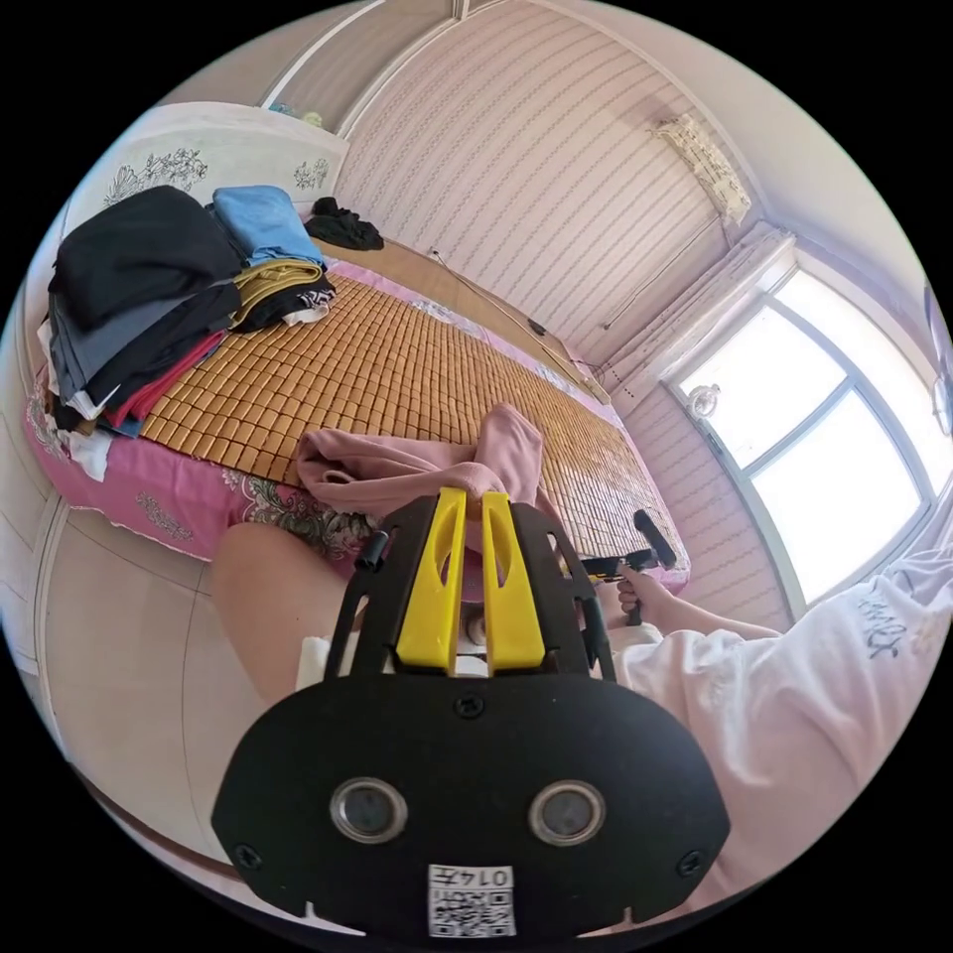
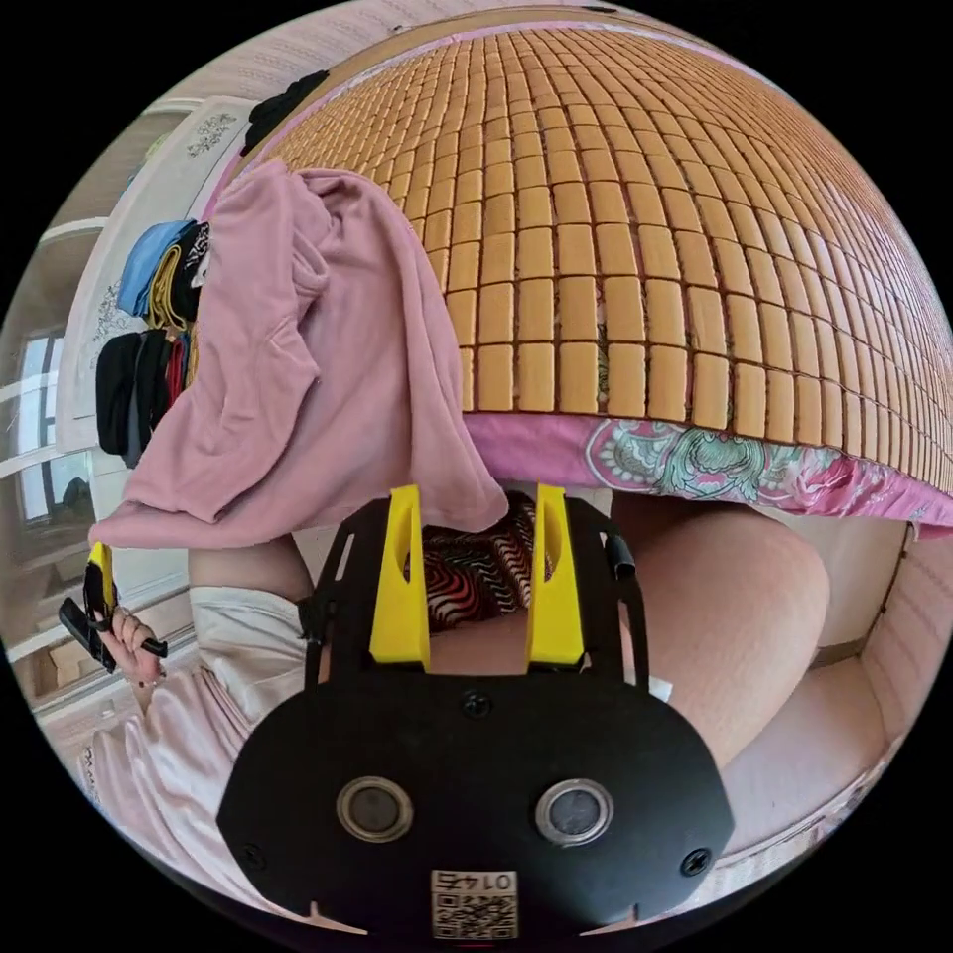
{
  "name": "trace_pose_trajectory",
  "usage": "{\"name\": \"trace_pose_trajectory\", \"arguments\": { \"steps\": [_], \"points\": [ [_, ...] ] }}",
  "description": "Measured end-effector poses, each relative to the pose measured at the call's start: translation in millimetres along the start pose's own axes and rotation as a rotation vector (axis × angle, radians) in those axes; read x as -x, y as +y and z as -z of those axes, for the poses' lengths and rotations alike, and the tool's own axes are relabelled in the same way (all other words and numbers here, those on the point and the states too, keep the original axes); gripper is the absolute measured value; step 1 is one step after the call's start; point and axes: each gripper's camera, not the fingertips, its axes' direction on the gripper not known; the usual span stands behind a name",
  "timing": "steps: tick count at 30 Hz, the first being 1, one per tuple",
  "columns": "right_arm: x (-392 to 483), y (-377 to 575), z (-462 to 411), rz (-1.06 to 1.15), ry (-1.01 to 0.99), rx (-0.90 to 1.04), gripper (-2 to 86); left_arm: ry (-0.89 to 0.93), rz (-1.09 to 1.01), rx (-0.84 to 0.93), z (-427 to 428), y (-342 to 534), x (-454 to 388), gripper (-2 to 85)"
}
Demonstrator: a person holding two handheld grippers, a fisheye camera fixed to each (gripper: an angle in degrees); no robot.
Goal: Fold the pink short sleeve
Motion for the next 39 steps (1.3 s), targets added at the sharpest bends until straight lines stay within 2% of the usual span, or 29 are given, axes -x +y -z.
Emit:
{"name": "trace_pose_trajectory", "arguments": {
  "steps": [2,5,9,12,14,18,20,23,25,27,28,29,33,35,37,39],
  "points": [
    [-13.9,3.1,-3.0,-0.012,-0.015,0.059,10.7,-0.008,0.002,-0.006,3.7,1.7,-3.3,0.0],
    [-26.7,19.5,11.7,0.045,-0.106,0.021,4.5,-0.017,0.003,-0.022,9.8,4.7,-7.4,-0.2],
    [-48.8,51.0,43.5,0.098,-0.23,-0.037,1.5,-0.032,-0.008,-0.051,22.3,6.6,-13.7,-0.3],
    [-87.7,90.2,94.2,0.1,-0.584,-0.254,1.0,-0.017,-0.007,-0.105,38.3,3.9,-15.9,-0.3],
    [-132.8,126.2,134.5,-0.012,-0.974,-0.547,0.9,-0.012,-0.032,-0.167,52.6,-7.1,-21.7,-0.4],
    [-133.3,155.0,199.0,0.111,-1.172,-0.723,0.7,0.089,-0.09,-0.312,86.2,-39.4,-38.3,-0.4],
    [-120.1,171.4,255.5,0.262,-1.306,-0.811,0.6,0.181,-0.204,-0.443,121.0,-61.6,-61.9,-0.4],
    [-97.0,203.8,340.9,0.497,-1.398,-0.94,0.6,0.241,-0.321,-0.62,178.2,-82.2,-95.5,-0.5],
    [-78.9,235.4,396.8,0.642,-1.305,-1.025,0.6,0.243,-0.381,-0.674,205.1,-89.3,-113.3,-0.6],
    [-60.5,279.2,445.2,0.724,-1.077,-1.18,0.5,0.232,-0.41,-0.75,226.1,-88.5,-123.5,-0.6],
    [-49.8,306.8,470.3,0.758,-0.909,-1.277,0.5,0.263,-0.394,-0.773,237.1,-89.7,-124.6,-0.6],
    [-42.8,327.9,489.5,0.779,-0.834,-1.327,0.5,0.334,-0.39,-0.801,248.7,-90.1,-125.9,-0.7],
    [-25.2,390.5,539.8,0.978,-0.89,-1.415,0.6,0.379,-0.502,-0.952,295.2,-80.8,-157.0,-0.7],
    [-9.4,431.8,571.2,1.043,-0.787,-1.503,0.5,0.359,-0.576,-1.016,321.3,-84.0,-179.6,-0.7],
    [1.3,447.0,592.4,1.064,-0.715,-1.505,0.6,0.327,-0.588,-1.027,331.1,-95.4,-191.2,-0.7],
    [7.0,456.2,606.7,1.068,-0.726,-1.508,0.6,0.366,-0.572,-1.032,337.1,-106.3,-197.3,-0.7]
  ]
}}
